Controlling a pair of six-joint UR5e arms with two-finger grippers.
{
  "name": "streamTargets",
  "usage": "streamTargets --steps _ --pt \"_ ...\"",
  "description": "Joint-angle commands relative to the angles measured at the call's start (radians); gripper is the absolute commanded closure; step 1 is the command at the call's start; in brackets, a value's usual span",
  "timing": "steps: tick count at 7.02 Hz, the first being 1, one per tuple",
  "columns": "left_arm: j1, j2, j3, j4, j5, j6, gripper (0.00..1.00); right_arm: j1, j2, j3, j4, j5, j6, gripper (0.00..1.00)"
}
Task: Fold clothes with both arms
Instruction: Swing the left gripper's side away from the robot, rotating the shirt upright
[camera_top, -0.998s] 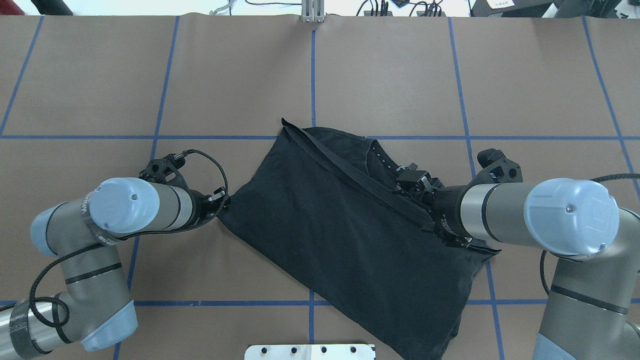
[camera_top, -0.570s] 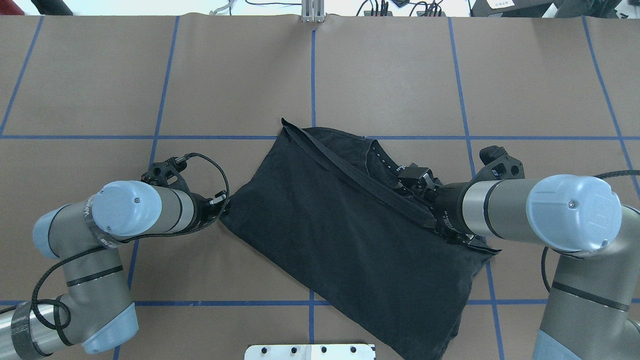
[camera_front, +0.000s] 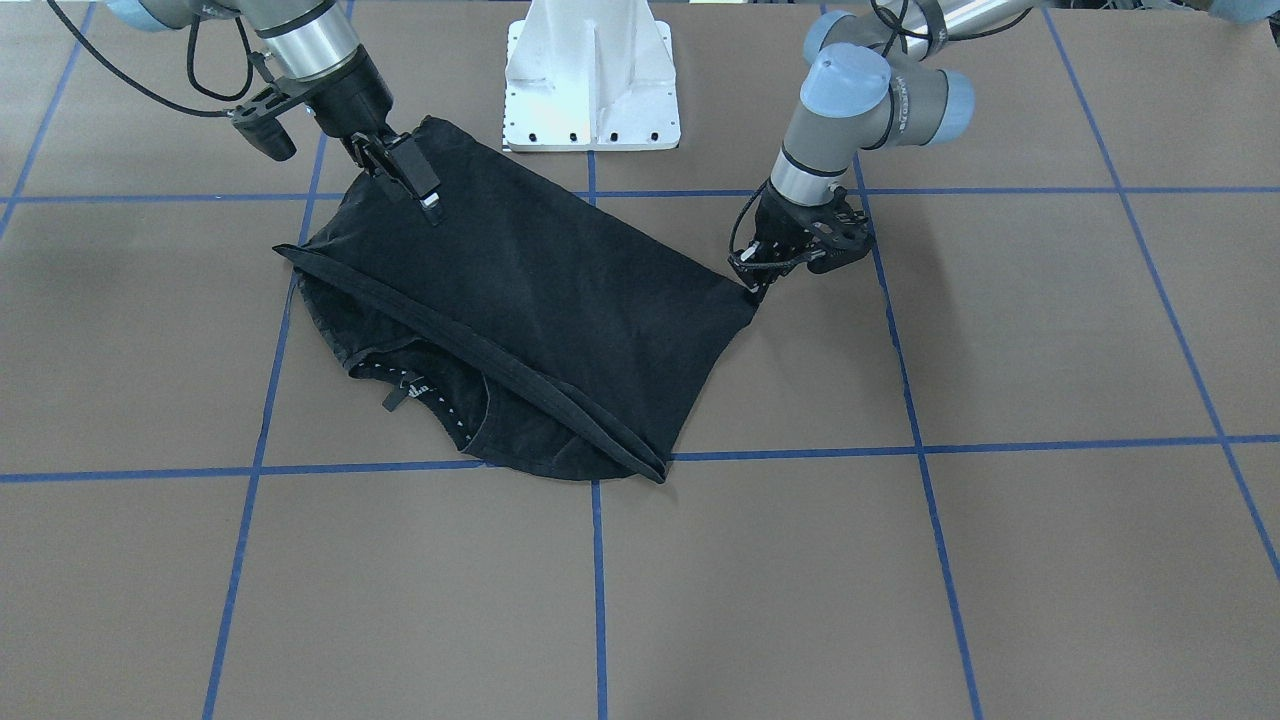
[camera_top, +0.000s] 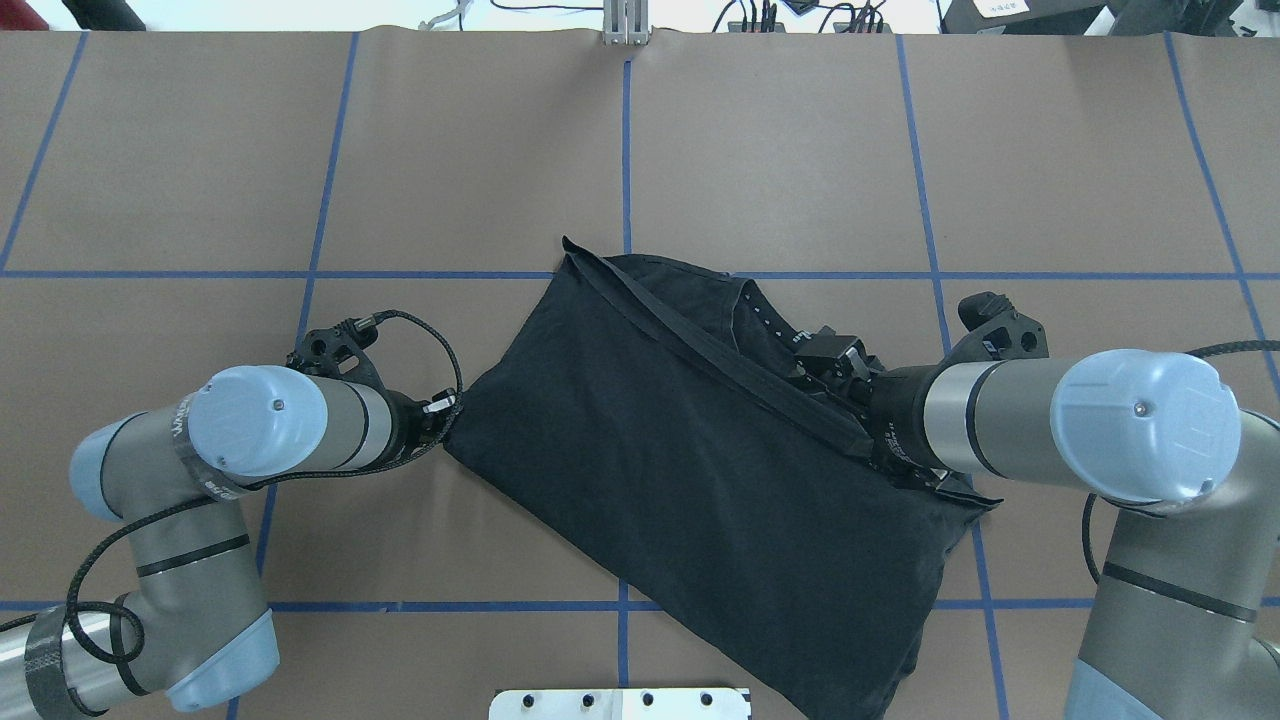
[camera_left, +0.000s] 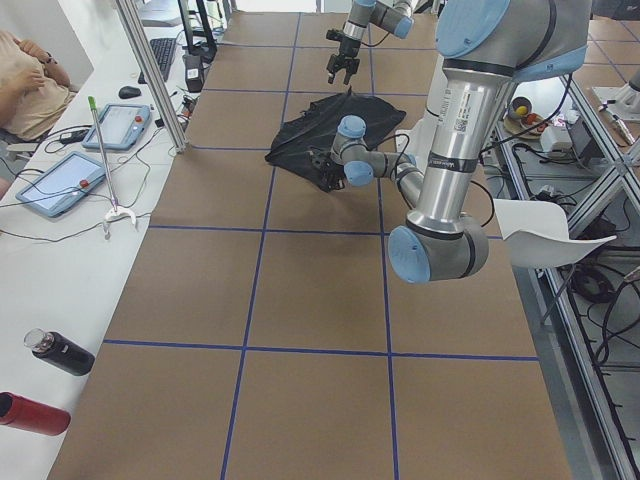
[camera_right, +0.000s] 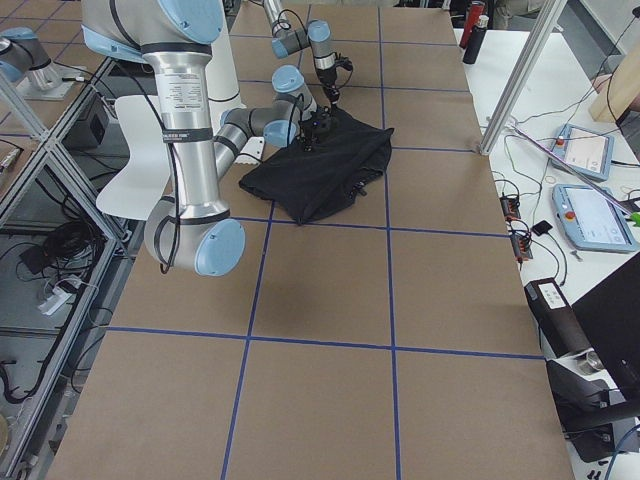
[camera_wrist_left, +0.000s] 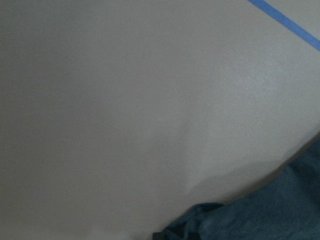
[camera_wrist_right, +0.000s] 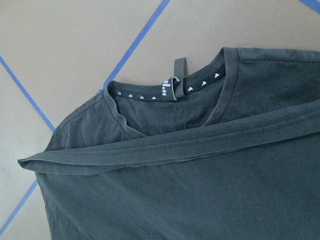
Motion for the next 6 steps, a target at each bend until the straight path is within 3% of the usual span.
streamTargets --steps 1,2,4,5,6 --pt "-0.035 -0.004 -0.011 -0.002 0.000 0.055 1.00 0.001 0.013 -0.003 -0.002 0.000 0.001 0.00" --pt "-0.086 -0.038 -0.003 -0.003 0.004 0.161 1.00 0.005 0.021 -0.003 -0.023 -0.002 0.001 0.00" --pt "-0.202 -0.177 0.131 -0.017 -0.001 0.288 1.00 0.008 0.046 -0.003 -0.044 0.000 0.001 0.00" --pt "-0.266 -0.270 0.265 -0.062 -0.001 0.322 1.00 0.009 0.046 -0.003 -0.043 -0.002 0.001 0.00" --pt "-0.308 -0.385 0.463 -0.190 0.000 0.327 1.00 0.009 0.046 -0.003 -0.043 -0.002 0.001 0.00"
